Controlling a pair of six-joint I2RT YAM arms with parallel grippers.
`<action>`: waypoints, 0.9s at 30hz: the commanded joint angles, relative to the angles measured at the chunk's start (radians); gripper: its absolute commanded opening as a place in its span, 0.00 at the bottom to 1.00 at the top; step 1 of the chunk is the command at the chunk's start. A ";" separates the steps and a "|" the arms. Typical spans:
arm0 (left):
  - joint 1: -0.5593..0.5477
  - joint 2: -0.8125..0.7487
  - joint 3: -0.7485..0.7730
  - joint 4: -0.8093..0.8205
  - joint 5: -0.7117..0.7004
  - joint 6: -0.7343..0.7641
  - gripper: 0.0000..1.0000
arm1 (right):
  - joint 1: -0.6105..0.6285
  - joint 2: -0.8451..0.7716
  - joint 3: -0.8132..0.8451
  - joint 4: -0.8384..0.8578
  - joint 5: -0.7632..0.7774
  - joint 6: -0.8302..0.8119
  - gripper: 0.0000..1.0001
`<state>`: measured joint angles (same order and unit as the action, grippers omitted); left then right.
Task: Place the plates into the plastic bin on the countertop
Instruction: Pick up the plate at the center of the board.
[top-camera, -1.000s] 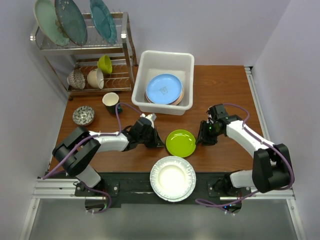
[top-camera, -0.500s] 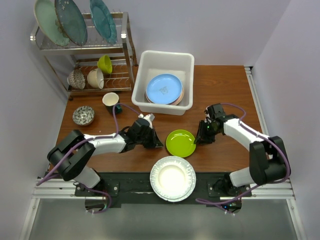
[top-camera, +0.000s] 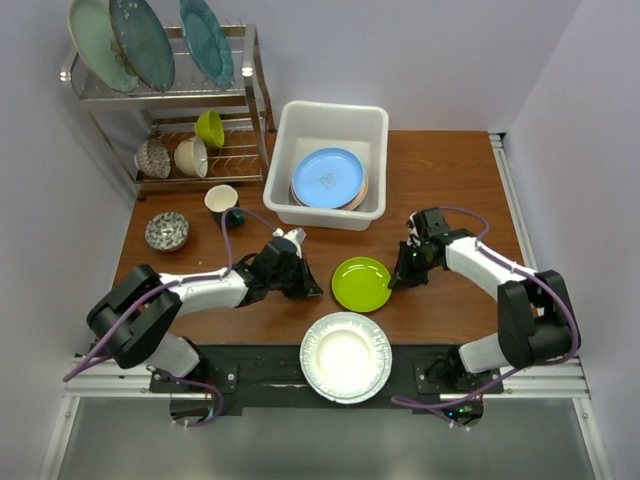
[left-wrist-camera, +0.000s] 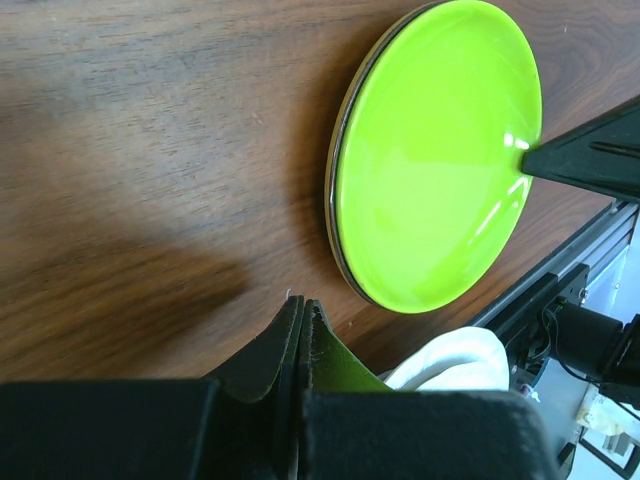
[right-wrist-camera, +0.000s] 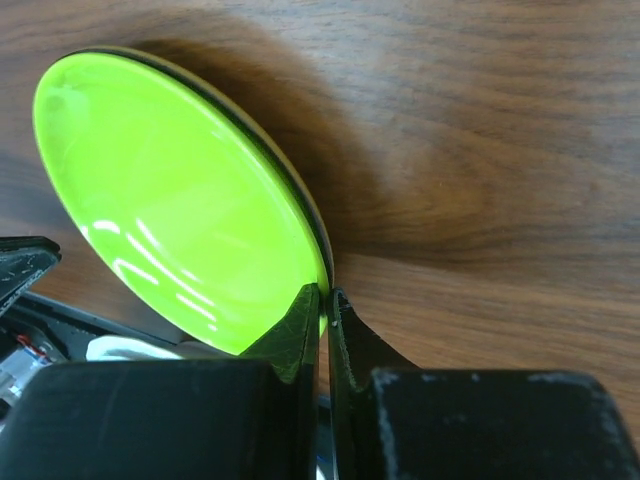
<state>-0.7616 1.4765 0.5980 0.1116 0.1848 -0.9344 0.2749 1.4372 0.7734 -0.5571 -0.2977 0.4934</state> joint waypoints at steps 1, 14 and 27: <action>-0.007 -0.047 -0.001 -0.021 -0.034 -0.007 0.00 | 0.003 -0.054 0.062 -0.046 0.002 -0.015 0.00; -0.005 -0.074 -0.014 -0.036 -0.053 -0.009 0.00 | 0.003 -0.086 0.132 -0.092 -0.015 -0.021 0.00; -0.005 -0.128 0.006 -0.140 -0.117 0.002 0.02 | 0.003 -0.138 0.178 -0.141 -0.021 -0.023 0.00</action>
<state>-0.7620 1.3808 0.5907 0.0181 0.1123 -0.9344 0.2749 1.3441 0.8860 -0.6716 -0.2977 0.4774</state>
